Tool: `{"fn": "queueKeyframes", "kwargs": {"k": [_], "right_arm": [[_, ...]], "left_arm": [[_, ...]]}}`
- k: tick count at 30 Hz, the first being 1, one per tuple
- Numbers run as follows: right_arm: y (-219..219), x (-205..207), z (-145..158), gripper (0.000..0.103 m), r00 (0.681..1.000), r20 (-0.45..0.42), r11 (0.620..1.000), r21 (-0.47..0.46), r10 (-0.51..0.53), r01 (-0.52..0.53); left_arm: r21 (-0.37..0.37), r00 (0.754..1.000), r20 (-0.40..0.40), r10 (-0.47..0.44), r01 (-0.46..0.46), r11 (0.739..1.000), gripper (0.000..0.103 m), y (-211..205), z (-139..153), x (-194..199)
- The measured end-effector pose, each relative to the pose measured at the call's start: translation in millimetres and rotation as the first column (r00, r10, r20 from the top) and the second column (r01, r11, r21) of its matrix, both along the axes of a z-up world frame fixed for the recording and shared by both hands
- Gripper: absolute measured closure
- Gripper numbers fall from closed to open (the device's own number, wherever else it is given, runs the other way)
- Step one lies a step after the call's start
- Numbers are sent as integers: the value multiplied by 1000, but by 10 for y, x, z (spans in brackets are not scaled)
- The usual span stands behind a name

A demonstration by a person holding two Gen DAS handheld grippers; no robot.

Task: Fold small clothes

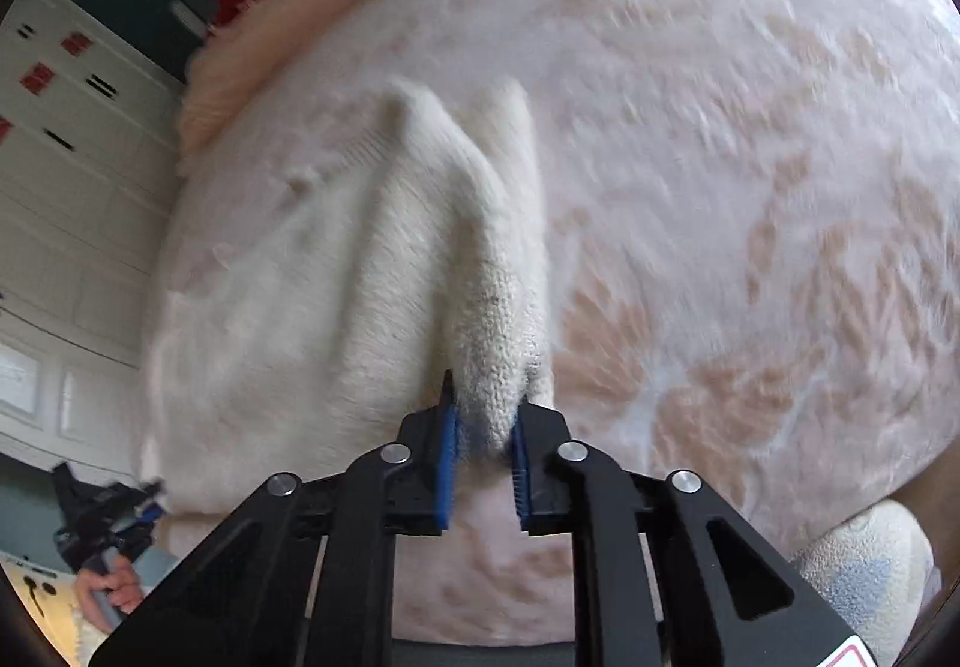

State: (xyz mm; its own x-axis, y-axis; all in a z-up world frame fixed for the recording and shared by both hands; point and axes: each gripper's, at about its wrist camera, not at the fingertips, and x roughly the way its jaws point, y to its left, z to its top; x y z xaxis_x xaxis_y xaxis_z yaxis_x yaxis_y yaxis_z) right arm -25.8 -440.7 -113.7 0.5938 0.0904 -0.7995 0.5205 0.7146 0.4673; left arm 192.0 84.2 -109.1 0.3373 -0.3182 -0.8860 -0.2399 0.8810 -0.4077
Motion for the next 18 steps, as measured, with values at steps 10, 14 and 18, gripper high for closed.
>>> {"fn": "queueKeyframes", "kwargs": {"k": [10, 14, 18], "right_arm": [[-256, -129, -405, 88, 992, -122, 999, -13, -36, 34], [-195, -105, -78, 81, 992, -120, 994, -106, -48, 35], [-39, 13, 380, 68, 998, -58, 973, -233, -9, -5]], "left_arm": [[107, 999, -27, -24, 27, 994, 85, -32, -118, -18], [160, 997, 19, -77, 73, 984, 81, -93, 108, -78], [174, 989, 136, -64, 39, 984, 76, -123, 548, -106]]}}
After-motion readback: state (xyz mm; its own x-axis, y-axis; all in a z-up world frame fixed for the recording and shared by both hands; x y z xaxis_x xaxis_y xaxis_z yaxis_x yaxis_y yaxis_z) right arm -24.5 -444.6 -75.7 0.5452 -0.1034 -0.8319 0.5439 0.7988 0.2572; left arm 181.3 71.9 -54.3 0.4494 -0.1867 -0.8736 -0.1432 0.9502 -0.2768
